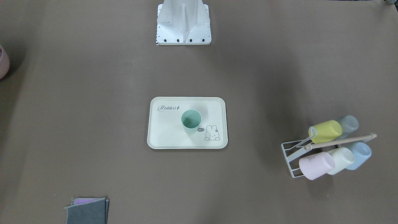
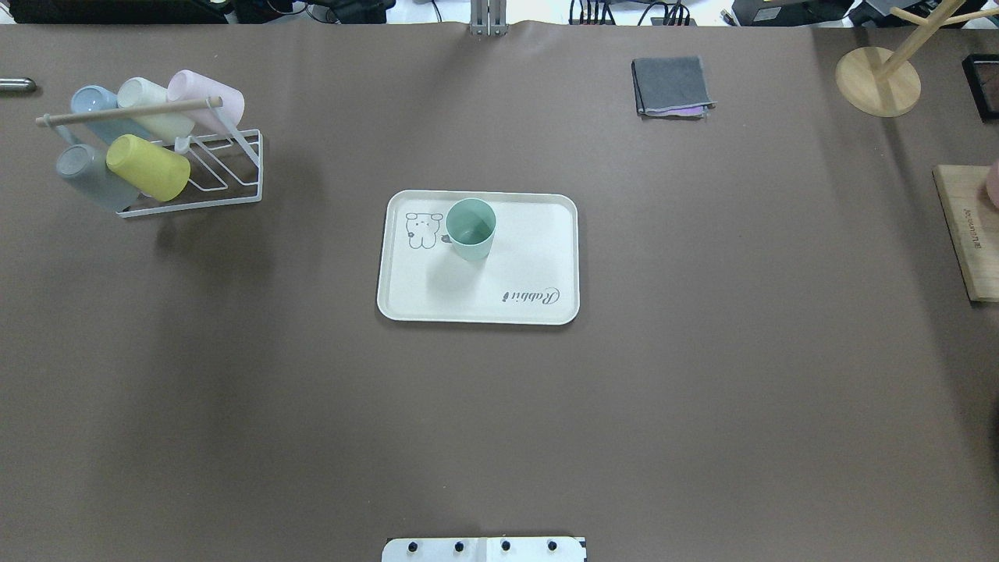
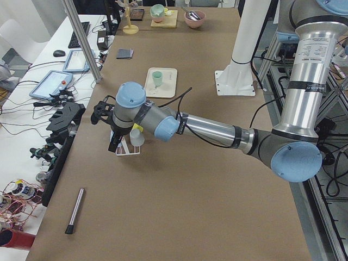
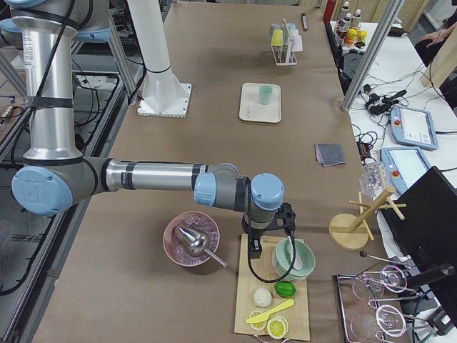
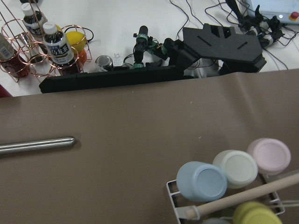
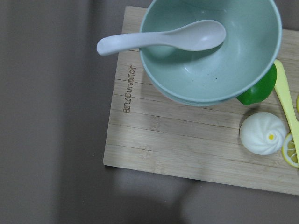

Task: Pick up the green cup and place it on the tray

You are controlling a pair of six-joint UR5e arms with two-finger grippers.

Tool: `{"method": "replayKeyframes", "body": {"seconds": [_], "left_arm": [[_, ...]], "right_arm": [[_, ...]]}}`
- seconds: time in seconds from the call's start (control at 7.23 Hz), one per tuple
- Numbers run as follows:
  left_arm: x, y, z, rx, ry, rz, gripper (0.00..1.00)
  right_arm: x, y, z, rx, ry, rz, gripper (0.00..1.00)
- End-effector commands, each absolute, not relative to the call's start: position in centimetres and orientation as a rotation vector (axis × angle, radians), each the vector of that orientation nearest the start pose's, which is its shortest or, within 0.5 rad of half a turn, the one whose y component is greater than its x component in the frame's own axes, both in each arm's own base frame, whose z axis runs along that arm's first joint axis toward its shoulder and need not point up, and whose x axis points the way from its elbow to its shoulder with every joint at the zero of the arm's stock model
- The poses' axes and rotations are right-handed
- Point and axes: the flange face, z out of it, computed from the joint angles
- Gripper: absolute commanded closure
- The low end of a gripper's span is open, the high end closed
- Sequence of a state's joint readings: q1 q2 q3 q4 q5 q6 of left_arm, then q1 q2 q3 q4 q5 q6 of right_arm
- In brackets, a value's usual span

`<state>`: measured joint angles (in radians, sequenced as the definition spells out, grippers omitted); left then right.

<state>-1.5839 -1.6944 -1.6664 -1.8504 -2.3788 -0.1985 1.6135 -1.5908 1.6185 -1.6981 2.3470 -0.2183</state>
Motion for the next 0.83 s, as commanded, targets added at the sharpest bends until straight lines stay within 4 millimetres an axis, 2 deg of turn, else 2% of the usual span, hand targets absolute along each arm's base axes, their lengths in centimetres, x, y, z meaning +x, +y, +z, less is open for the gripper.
{"method": "replayKeyframes", "body": {"seconds": [0.0, 0.14, 0.28, 0.41, 0.55, 0.69], "left_arm": [[-7.9, -54.5, 54.2, 0.247, 0.803, 0.038, 0.02], [-8.3, -54.5, 54.4, 0.209, 0.804, 0.019, 0.02], [-8.4, -53.9, 55.9, 0.162, 0.804, -0.002, 0.02], [-8.3, -52.9, 58.5, 0.105, 0.806, -0.025, 0.02], [-8.3, -52.7, 60.5, 0.069, 0.803, -0.041, 0.02], [-8.3, -51.8, 61.8, 0.045, 0.805, -0.052, 0.02]], "right_arm": [[8.4, -47.2, 65.6, 0.01, -0.78, -0.128, 0.0], [8.4, -47.2, 65.6, 0.01, -0.78, -0.13, 0.0], [8.4, -47.2, 65.6, 0.01, -0.78, -0.13, 0.0], [8.4, -47.3, 65.5, 0.012, -0.781, -0.13, 0.0], [8.4, -47.3, 65.5, 0.011, -0.781, -0.129, 0.0], [8.4, -47.3, 65.2, 0.017, -0.779, -0.131, 0.0]]}}
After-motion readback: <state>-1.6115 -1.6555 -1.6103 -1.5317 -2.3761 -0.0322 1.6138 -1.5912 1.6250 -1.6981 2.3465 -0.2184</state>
